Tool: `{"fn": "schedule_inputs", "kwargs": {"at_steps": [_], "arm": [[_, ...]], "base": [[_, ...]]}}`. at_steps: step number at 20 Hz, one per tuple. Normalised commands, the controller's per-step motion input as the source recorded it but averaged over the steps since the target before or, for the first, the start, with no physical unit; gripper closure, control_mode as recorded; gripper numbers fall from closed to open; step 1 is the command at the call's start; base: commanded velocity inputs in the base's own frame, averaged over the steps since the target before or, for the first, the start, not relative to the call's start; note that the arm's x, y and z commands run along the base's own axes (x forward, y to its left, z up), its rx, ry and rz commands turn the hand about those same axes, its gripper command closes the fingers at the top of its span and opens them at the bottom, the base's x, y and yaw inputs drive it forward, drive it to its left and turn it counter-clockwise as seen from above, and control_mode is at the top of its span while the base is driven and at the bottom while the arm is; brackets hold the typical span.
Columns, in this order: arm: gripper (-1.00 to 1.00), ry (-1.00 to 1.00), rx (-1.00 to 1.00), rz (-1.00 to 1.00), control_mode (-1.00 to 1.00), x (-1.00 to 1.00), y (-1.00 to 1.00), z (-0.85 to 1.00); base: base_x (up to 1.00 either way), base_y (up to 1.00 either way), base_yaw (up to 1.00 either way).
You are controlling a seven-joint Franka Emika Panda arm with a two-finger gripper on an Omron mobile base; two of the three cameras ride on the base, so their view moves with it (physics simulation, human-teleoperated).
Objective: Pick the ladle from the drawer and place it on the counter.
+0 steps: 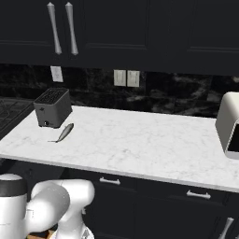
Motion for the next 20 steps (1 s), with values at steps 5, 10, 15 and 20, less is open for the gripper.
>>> {"fn": "schedule_inputs", "kwargs": {"at_steps": [5,10,15,20], "arm": [[-1.0,0.1,0.01,0.0,-1.0,-1.0,-0.08,0.0],[-1.0,0.11,0.09,-0.02,-1.0,-1.0,0.0,0.56],[-1.0,-0.05,0.04,-0.23,-1.0,-0.04,0.0,1.0],[-1.0,-0.06,-0.02,-0.33,-1.0,0.69,-0.16,0.75]], "base": [[0.0,0.0,0.0],[0.0,0.0,0.0],[0.0,0.0,0.0],[0.0,0.0,0.0]]}}
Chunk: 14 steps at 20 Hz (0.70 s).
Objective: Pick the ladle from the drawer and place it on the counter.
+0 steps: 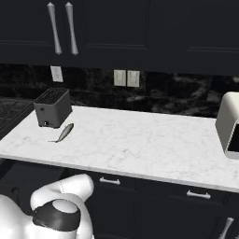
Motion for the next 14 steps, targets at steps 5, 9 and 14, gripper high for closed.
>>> {"fn": "schedule_inputs", "kwargs": {"at_steps": [5,9,14], "arm": [[-1.0,-0.02,-0.02,-0.21,-1.0,0.68,-0.27,0.05],[-1.0,0.01,-0.07,-0.15,-1.0,0.65,0.0,-0.13],[-1.0,0.0,0.0,-0.02,-1.0,0.05,0.0,0.0]], "base": [[0.0,0.0,0.0],[0.0,0.0,0.0],[0.0,0.0,0.0]]}}
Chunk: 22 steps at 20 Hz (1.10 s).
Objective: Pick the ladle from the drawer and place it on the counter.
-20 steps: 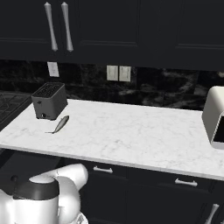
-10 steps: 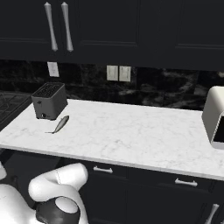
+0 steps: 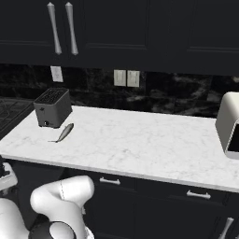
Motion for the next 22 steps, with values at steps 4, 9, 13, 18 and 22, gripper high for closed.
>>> {"fn": "schedule_inputs", "kwargs": {"at_steps": [4,9,13,18,22], "arm": [[-1.0,0.0,0.0,0.0,-1.0,0.0,0.0,0.0],[-1.0,0.0,-0.01,0.0,-1.0,0.17,0.0,-0.1],[-1.0,0.0,-0.03,-0.04,-1.0,0.41,0.01,-0.15],[-1.0,0.0,-0.03,-0.05,-1.0,0.37,0.11,-0.22],[-1.0,0.0,-0.01,-0.04,-1.0,0.3,0.25,-0.18]], "base": [[0.0,0.0,0.0],[0.0,0.0,0.0],[0.0,0.0,0.0],[0.0,0.0,0.0],[0.0,0.0,0.0]]}}
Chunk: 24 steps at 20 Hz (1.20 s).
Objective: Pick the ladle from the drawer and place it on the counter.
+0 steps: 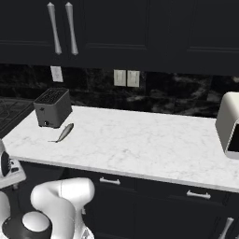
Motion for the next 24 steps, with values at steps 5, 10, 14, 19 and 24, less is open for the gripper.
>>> {"fn": "schedule_inputs", "kwargs": {"at_steps": [5,10,14,19,24], "arm": [[-1.0,0.0,-0.02,-0.06,-1.0,0.26,0.06,-0.44],[-1.0,-0.01,-0.12,-0.05,-1.0,0.32,-0.08,-0.65],[-1.0,0.0,-0.14,-0.02,-1.0,0.36,0.08,-0.57],[-1.0,0.0,0.0,0.0,-1.0,0.05,0.08,-0.43],[-1.0,0.0,0.04,-0.01,-1.0,0.08,0.19,-0.47]], "base": [[0.0,0.0,0.0],[0.0,0.0,0.0],[0.0,0.0,0.0],[0.0,0.0,0.0],[0.0,0.0,0.0]]}}
